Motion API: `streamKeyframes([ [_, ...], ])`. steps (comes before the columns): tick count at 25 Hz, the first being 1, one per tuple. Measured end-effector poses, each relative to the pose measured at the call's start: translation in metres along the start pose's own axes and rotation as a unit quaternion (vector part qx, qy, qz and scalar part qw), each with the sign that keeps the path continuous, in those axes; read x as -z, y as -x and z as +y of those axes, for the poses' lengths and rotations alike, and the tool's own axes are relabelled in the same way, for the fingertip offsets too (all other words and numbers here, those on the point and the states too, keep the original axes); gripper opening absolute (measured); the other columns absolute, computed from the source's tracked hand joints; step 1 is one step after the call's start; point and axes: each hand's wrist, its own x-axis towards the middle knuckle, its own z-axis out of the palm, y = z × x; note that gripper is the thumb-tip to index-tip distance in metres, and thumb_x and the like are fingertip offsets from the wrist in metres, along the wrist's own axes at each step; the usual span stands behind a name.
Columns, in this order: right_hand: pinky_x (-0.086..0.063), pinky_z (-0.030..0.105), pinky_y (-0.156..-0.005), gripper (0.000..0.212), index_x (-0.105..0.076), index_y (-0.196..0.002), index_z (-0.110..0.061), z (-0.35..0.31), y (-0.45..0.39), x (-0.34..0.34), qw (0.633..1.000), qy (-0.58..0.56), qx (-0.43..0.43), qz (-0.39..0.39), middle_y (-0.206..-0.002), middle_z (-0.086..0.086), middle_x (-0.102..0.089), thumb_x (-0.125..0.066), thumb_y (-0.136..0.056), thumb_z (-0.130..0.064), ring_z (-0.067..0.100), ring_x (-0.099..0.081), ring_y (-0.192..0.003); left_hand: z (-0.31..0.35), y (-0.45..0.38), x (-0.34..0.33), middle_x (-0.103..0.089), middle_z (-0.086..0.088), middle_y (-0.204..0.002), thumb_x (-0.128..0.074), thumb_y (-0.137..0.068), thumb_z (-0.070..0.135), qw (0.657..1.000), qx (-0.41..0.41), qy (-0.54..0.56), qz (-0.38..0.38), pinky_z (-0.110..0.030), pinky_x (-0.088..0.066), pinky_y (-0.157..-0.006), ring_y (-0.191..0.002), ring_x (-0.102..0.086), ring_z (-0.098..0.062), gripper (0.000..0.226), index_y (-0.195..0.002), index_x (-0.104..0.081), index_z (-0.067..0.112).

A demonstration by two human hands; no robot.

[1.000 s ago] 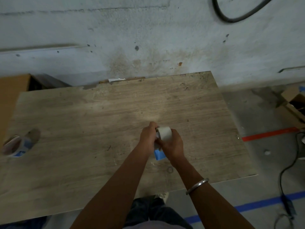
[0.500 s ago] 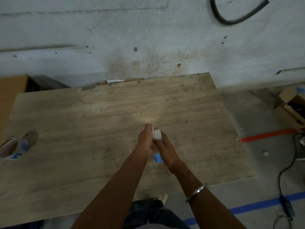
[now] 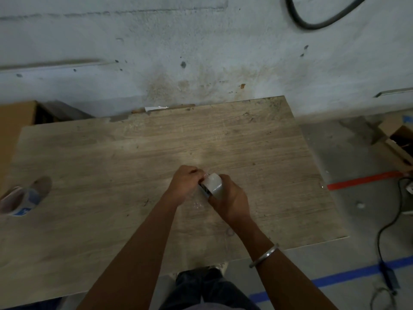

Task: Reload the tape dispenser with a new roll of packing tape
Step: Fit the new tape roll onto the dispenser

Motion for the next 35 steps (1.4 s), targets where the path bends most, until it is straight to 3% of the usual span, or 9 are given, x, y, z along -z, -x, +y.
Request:
streamKeyframes([
  [5, -0.055, 0.034, -0.073, 0.057, -0.053, -0.125, -0.016, 0.025, 0.008, 0.011, 0.998, -0.027, 0.063, -0.003, -0.105, 0.002, -0.069, -0.078, -0.076, -0.030, 0.020, -0.068, -0.090, -0.003, -0.003, 0.007, -0.073, -0.021, -0.091, -0.065, -0.092, 0.011, 0.996, 0.046, 0.042, -0.065, -0.024, -0.055, -0.061, -0.073, -0.072, -0.023, 0.020, -0.095, -0.069, -0.009],
  [10, -0.051, 0.019, -0.068, 0.052, -0.051, -0.123, -0.018, 0.042, 0.012, 0.022, 0.993, -0.065, 0.094, -0.037, -0.106, -0.002, -0.067, -0.077, -0.079, -0.028, 0.011, -0.065, -0.090, -0.019, -0.011, -0.001, -0.075, -0.017, -0.089, -0.058, -0.097, 0.013, 0.987, 0.105, 0.090, -0.087, -0.035, -0.060, -0.071, -0.078, -0.074, -0.027, 0.020, -0.101, -0.065, -0.006],
  [14, -0.044, 0.009, -0.068, 0.050, -0.053, -0.119, -0.016, 0.048, 0.016, 0.031, 0.991, -0.101, 0.066, -0.054, -0.105, -0.003, -0.066, -0.080, -0.077, -0.018, 0.006, -0.063, -0.090, -0.039, -0.014, -0.021, -0.072, -0.017, -0.086, -0.066, -0.091, 0.013, 0.989, 0.132, 0.069, -0.013, -0.026, -0.057, -0.050, -0.067, -0.070, -0.022, 0.017, -0.093, -0.069, -0.004],
  [17, -0.046, 0.011, -0.069, 0.049, -0.053, -0.118, -0.016, 0.048, 0.019, 0.036, 0.990, -0.110, 0.060, -0.060, -0.105, -0.006, -0.064, -0.081, -0.078, -0.018, 0.002, -0.061, -0.093, -0.053, -0.021, -0.029, -0.071, -0.012, -0.075, -0.074, -0.082, 0.024, 0.993, 0.110, -0.020, 0.025, -0.036, -0.061, -0.065, -0.072, -0.070, -0.025, 0.018, -0.073, -0.073, 0.009],
  [22, -0.056, 0.033, -0.079, 0.050, -0.055, -0.111, -0.019, 0.061, 0.026, 0.036, 0.960, -0.270, -0.057, -0.037, -0.107, -0.007, -0.063, -0.085, -0.072, -0.013, 0.013, -0.062, -0.099, -0.046, -0.014, -0.039, -0.067, -0.002, -0.079, -0.066, -0.087, 0.022, 0.989, 0.056, -0.114, 0.072, -0.020, -0.043, -0.057, -0.073, -0.062, -0.017, 0.012, -0.084, -0.073, 0.013],
  [24, -0.057, 0.047, -0.084, 0.052, -0.055, -0.112, -0.019, 0.071, 0.026, 0.041, 0.935, -0.336, -0.100, -0.059, -0.113, 0.003, -0.062, -0.084, -0.072, -0.006, 0.024, -0.062, -0.106, -0.044, -0.013, -0.043, -0.067, -0.002, -0.083, -0.061, -0.091, 0.025, 0.995, 0.062, -0.070, 0.046, -0.026, -0.052, -0.063, -0.075, -0.064, -0.020, 0.014, -0.079, -0.067, 0.018],
  [26, -0.056, 0.044, -0.089, 0.050, -0.053, -0.112, -0.021, 0.076, 0.026, 0.049, 0.942, -0.303, -0.102, -0.102, -0.116, 0.000, -0.062, -0.083, -0.074, -0.008, 0.020, -0.060, -0.112, -0.045, -0.011, -0.044, -0.069, -0.011, -0.088, -0.057, -0.094, 0.024, 0.994, 0.103, 0.044, 0.018, -0.039, -0.060, -0.069, -0.074, -0.070, -0.028, 0.017, -0.080, -0.064, 0.017],
  [30, -0.045, 0.018, -0.083, 0.055, -0.050, -0.118, -0.031, 0.065, 0.016, 0.066, 0.980, -0.120, -0.062, -0.148, -0.116, -0.019, -0.057, -0.084, -0.074, -0.034, -0.007, -0.052, -0.108, -0.046, -0.001, -0.039, -0.070, -0.015, -0.094, -0.058, -0.096, 0.024, 0.986, 0.111, 0.128, -0.009, -0.029, -0.056, -0.057, -0.071, -0.071, -0.027, 0.015, -0.084, -0.063, 0.016],
  [35, -0.038, 0.007, -0.074, 0.060, -0.053, -0.124, -0.030, 0.039, -0.004, 0.063, 0.996, 0.005, 0.021, -0.087, -0.107, -0.021, -0.055, -0.081, -0.073, -0.046, -0.001, -0.054, -0.094, -0.018, 0.017, -0.021, -0.070, -0.008, -0.086, -0.053, -0.099, 0.029, 0.993, -0.057, 0.066, 0.074, -0.030, -0.057, -0.058, -0.065, -0.069, -0.016, 0.022, -0.082, -0.060, 0.017],
])
